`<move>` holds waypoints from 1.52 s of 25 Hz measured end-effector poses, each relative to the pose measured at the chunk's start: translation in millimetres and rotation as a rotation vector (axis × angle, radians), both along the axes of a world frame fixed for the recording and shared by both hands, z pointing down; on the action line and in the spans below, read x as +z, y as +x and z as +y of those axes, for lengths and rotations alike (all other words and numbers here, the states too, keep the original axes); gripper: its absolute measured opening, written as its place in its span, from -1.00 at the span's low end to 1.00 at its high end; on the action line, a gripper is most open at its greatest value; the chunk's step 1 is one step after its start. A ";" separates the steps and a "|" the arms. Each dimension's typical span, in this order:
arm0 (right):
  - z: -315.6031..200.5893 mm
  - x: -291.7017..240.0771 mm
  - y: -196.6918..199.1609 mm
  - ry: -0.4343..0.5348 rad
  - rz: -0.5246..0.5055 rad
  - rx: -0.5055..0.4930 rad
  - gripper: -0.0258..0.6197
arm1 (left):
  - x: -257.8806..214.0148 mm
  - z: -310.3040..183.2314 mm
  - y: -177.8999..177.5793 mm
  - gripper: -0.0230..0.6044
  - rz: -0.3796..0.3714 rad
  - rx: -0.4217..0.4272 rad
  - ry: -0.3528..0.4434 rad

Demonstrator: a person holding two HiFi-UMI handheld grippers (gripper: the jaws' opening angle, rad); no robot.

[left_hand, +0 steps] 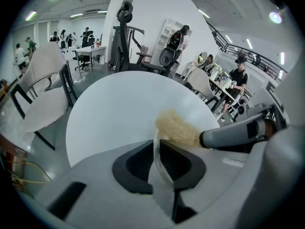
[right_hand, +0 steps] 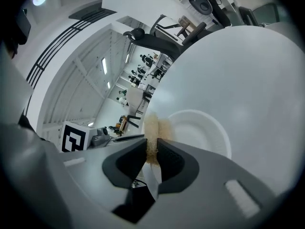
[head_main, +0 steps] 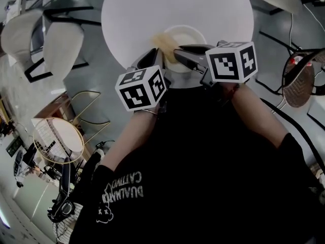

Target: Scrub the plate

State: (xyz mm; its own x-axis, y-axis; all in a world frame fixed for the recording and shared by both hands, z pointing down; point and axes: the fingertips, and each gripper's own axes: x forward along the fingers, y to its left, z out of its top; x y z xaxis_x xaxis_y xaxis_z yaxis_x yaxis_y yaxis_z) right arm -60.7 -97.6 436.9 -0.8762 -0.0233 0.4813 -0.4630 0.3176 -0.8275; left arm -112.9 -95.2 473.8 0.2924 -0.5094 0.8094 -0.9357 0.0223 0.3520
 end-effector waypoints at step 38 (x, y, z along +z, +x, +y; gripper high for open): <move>-5.3 19.6 71.1 0.006 0.127 0.191 -0.71 | 4.7 4.5 3.2 -0.79 0.041 -0.013 -0.029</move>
State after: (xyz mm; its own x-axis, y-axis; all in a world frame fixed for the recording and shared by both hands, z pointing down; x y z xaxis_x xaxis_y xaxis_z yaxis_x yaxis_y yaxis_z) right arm 10.5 -102.9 456.5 -0.7882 -0.1866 0.5865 -0.6153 0.2190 -0.7573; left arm -109.7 -90.8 478.5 0.3193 -0.4897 0.8113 -0.9199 0.0454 0.3895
